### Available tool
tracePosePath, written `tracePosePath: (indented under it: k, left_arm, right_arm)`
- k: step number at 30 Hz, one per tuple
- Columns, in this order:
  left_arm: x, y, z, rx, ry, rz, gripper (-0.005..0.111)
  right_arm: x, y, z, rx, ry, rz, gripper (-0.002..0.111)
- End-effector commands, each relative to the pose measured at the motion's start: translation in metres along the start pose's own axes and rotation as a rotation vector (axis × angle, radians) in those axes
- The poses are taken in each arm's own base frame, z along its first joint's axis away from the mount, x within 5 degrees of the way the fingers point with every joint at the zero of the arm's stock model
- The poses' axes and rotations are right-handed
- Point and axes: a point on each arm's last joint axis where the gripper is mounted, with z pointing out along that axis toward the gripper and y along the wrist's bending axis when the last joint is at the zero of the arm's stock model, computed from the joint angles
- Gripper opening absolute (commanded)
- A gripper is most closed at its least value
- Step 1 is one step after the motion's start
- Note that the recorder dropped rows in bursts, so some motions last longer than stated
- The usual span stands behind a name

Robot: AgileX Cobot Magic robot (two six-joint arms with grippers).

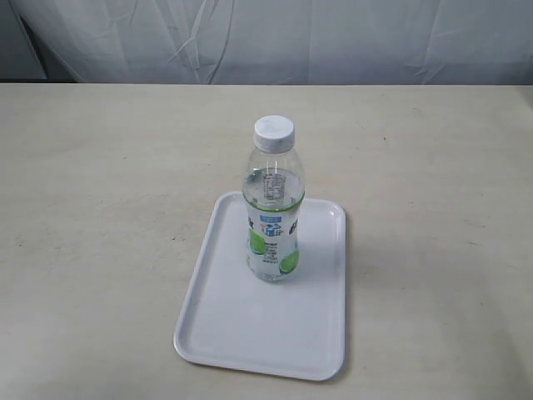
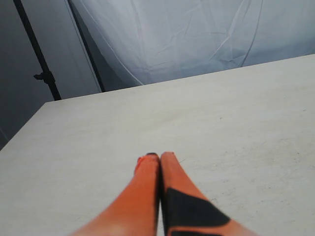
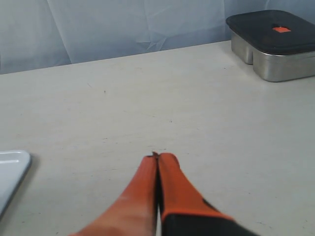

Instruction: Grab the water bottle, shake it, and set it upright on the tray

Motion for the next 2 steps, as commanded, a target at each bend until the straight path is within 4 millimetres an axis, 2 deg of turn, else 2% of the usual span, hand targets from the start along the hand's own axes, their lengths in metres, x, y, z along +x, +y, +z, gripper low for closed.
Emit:
tracePosePath:
  k: [1, 2]
  left_arm:
    - [0.0006, -0.0002, 0.0000, 0.000, -0.005, -0.006, 0.000]
    - [0.0006, -0.0002, 0.0000, 0.000, -0.005, -0.006, 0.000]
  right_arm:
    - [0.0000, -0.0002, 0.0001, 0.003, -0.017, -0.003, 0.000]
    - [0.0000, -0.0002, 0.0001, 0.003, -0.017, -0.003, 0.000]
